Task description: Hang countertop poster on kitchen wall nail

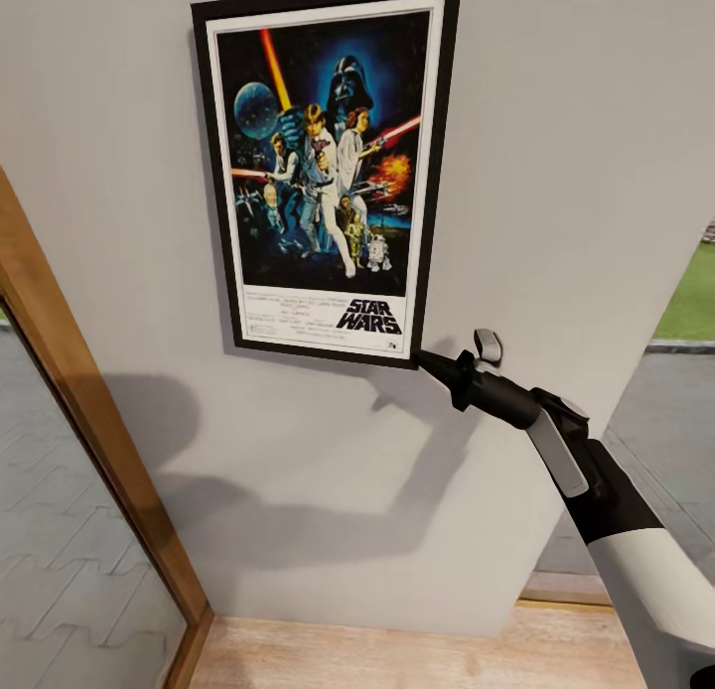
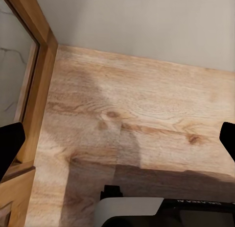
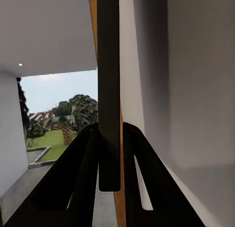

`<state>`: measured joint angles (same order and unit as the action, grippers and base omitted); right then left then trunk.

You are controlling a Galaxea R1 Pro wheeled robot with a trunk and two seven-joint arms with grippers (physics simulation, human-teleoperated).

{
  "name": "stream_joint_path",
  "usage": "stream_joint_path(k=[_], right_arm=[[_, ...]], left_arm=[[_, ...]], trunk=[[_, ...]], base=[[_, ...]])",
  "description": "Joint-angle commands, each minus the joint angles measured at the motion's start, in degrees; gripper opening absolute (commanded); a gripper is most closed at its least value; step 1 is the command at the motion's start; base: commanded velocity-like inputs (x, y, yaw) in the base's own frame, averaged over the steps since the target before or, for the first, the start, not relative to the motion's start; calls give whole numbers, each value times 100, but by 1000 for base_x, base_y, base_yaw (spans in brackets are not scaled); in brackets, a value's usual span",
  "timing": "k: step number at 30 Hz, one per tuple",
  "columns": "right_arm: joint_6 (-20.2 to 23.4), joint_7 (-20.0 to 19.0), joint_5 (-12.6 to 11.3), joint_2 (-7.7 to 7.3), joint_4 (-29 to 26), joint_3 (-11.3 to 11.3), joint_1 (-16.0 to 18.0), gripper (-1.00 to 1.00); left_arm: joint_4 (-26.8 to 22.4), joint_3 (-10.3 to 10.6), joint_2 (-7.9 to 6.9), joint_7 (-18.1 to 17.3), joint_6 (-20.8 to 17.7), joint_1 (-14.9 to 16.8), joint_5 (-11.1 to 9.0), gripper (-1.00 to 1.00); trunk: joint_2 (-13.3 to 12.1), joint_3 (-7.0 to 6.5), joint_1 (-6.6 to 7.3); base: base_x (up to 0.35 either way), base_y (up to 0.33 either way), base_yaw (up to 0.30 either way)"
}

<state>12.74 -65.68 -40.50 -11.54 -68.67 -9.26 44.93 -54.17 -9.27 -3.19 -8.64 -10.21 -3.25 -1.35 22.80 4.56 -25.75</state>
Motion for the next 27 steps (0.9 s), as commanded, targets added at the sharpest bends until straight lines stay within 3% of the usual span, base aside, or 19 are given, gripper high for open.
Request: stream_joint_path(k=[1, 27], right_arm=[[80, -29, -72, -6, 3, -14, 7, -100], [80, -33, -72, -6, -6, -14, 7, -100]], left_arm=[[-15, -14, 2, -32, -43, 0, -14, 100], [-15, -14, 2, -32, -43, 0, -14, 100]], trunk=[[13, 12, -4], [13, 12, -4]], base=[[2, 0, 0], [31, 0, 0]])
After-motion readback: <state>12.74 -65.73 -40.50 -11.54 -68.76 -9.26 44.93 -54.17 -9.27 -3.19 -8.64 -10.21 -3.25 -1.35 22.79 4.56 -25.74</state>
